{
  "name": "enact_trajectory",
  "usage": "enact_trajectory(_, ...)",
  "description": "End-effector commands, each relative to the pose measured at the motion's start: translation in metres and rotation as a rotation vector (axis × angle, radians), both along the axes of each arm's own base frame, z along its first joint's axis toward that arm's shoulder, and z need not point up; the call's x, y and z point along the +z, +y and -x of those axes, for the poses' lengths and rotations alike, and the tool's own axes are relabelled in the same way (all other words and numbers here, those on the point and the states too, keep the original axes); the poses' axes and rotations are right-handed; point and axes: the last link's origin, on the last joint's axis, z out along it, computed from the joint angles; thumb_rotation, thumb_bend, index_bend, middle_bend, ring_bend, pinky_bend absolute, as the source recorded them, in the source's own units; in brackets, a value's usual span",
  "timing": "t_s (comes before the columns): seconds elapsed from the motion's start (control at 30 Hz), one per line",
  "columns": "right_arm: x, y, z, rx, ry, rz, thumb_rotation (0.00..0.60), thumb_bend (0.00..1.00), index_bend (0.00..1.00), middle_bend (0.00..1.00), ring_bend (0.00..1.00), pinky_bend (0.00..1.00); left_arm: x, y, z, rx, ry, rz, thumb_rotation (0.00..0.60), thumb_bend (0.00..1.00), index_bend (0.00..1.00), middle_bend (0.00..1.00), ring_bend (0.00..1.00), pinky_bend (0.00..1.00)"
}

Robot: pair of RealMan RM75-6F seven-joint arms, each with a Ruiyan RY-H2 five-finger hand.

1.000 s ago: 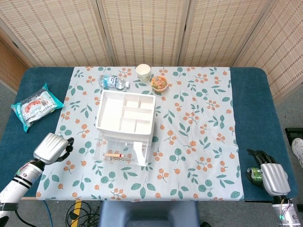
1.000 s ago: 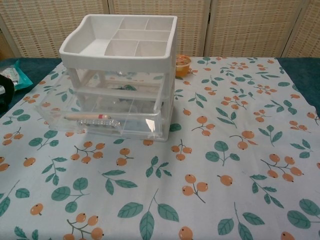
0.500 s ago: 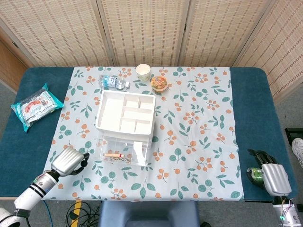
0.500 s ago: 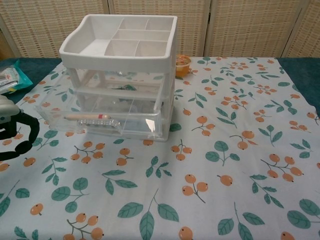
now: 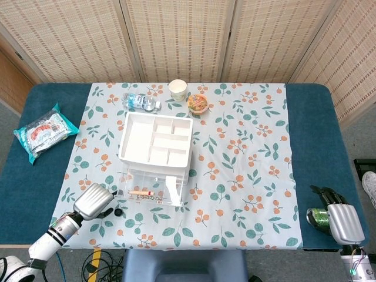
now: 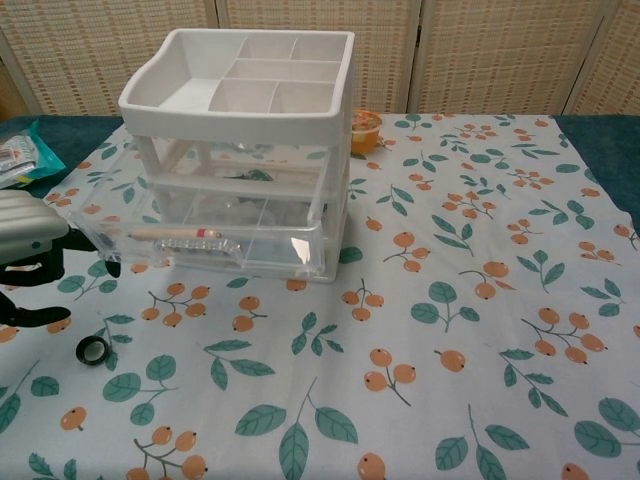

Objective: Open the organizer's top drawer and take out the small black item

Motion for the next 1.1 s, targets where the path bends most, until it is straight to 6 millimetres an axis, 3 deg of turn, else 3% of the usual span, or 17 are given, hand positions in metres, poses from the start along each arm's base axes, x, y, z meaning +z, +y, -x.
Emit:
enact_trajectory(0.03,0.000,0.000,0.000,0.002,0.000,0.000,0.600,0.33,0.14,0.27,0.21,0.25,0.002,-0.001,0.003,0.018,-0.001,-0.009,0.600,0.33,0.28,0.95,1.00,1.00)
enact_trajectory(0.3,0.004,-0.001,0.001,0.001,0.015,0.003,0.600,0.33,0.14,0.27,0.21,0.25,0.022,-0.001,0.018,0.125,-0.011,-0.116,0.600,0.33,0.26,0.94,0.99,1.00)
enact_trajectory(0.5,0.010,-0.004,0.000,0.001,0.027,0.008,0.600,0.33,0.14,0.27,0.21,0.25,0.046,-0.001,0.039,0.251,-0.035,-0.243,0.600,0.33,0.28,0.90,0.90,1.00)
enact_trajectory(0.6,0.015,-0.007,-0.002,0.007,0.035,0.009,0.600,0.33,0.14,0.26,0.21,0.25,0.065,-0.001,0.051,0.324,-0.078,-0.351,0.600,0.33,0.27,0.84,0.81,0.99)
enact_trajectory(0.7,0.019,-0.009,-0.004,0.020,0.051,0.003,0.600,0.33,0.14,0.25,0.21,0.25,0.083,-0.005,0.061,0.369,-0.101,-0.454,0.600,0.33,0.25,0.76,0.70,0.91)
enact_trajectory(0.9,0.025,-0.013,-0.011,0.039,0.053,-0.018,0.600,0.35,0.14,0.20,0.16,0.25,0.103,-0.022,0.070,0.422,-0.145,-0.574,0.600,0.33,0.18,0.52,0.47,0.60)
enact_trajectory(1.1,0.029,-0.013,-0.013,0.035,0.048,-0.024,0.600,0.36,0.14,0.20,0.14,0.25,0.099,-0.047,0.066,0.420,-0.175,-0.586,0.600,0.32,0.18,0.48,0.44,0.51)
